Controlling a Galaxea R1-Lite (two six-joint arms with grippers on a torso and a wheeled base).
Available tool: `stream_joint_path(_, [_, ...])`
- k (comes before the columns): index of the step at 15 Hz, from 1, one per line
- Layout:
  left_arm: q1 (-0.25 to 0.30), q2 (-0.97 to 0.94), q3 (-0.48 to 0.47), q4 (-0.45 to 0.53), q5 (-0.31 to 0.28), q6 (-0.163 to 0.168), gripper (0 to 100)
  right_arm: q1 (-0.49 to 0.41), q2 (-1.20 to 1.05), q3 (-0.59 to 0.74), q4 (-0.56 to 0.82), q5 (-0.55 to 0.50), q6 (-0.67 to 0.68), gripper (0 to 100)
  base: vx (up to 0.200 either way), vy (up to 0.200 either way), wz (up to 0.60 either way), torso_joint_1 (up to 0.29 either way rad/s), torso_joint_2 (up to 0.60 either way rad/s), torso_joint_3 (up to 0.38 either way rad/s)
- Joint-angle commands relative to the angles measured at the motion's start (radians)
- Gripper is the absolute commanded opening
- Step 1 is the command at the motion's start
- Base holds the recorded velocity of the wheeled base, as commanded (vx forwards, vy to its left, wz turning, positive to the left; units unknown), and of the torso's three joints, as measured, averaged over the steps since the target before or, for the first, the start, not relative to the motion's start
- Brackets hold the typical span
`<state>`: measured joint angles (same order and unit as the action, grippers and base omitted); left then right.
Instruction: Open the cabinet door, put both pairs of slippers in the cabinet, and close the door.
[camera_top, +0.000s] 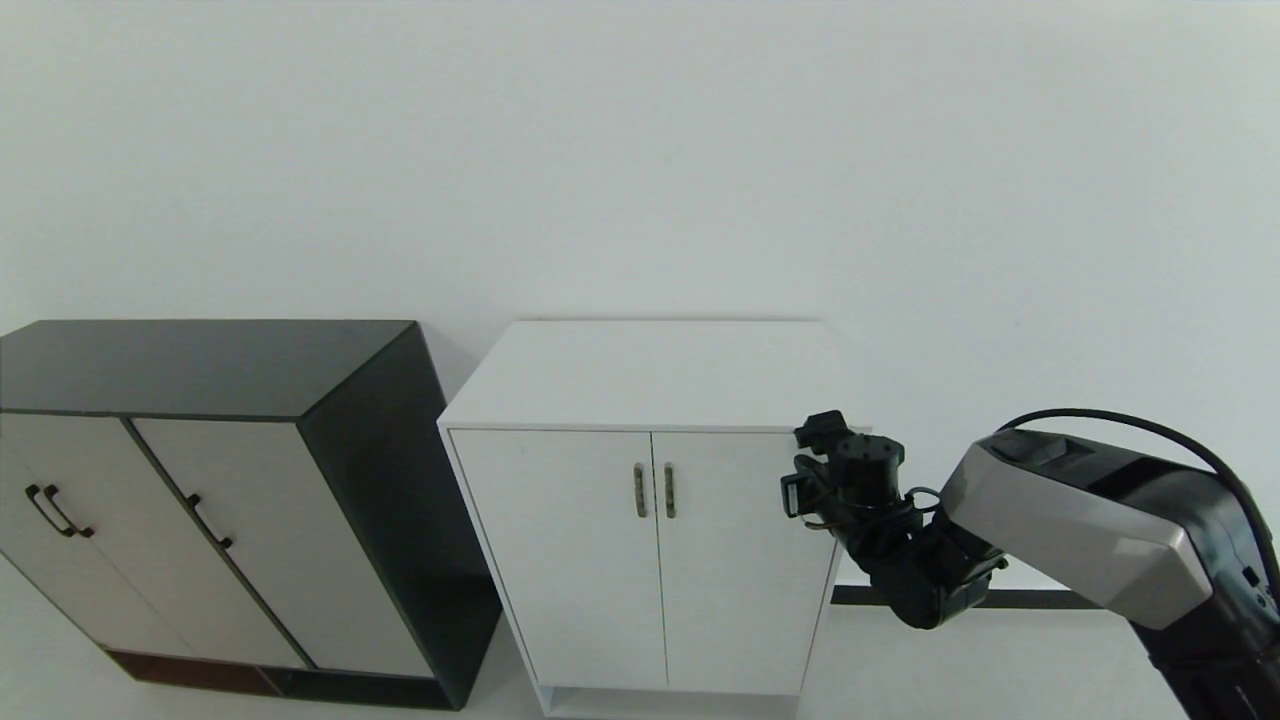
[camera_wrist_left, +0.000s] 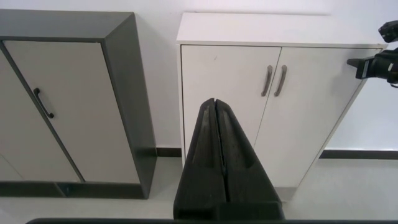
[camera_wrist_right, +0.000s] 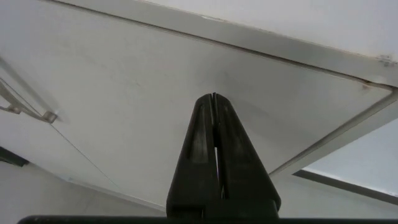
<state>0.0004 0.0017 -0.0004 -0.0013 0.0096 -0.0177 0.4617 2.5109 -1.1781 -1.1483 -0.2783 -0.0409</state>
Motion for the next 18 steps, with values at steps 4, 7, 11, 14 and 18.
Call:
stream_joint_path(4, [0.001,0.000,-0.001,0.000,0.000,-0.001,0,0.000,-0.268,0.301,-0.056,-0.027,0.036,0,0.000,0.000,0.00,0.000,0.00,0.000])
stream_joint_path(7, [0.001,0.000,-0.001,0.000,0.000,0.001,0,-0.046,-0.435,0.560,-0.140,-0.133,0.047,0,0.000,0.000,0.00,0.000,0.00,0.000])
stream_joint_path(11, [0.001,0.000,0.000,0.000,-0.002,0.001,0,-0.130,-0.563,0.953,-0.419,-0.225,0.033,0,0.000,0.000,0.00,0.000,0.00,0.000])
stream_joint_path(14, [0.000,0.000,0.000,0.000,-0.002,0.001,0,-0.178,-0.695,1.160,-0.423,-0.226,0.038,0,0.000,0.000,0.00,0.000,0.00,0.000])
stream_joint_path(18, [0.000,0.000,0.000,0.000,-0.002,0.001,0,-0.218,-0.929,1.178,-0.246,-0.260,0.044,0,0.000,0.000,0.00,0.000,0.00,0.000])
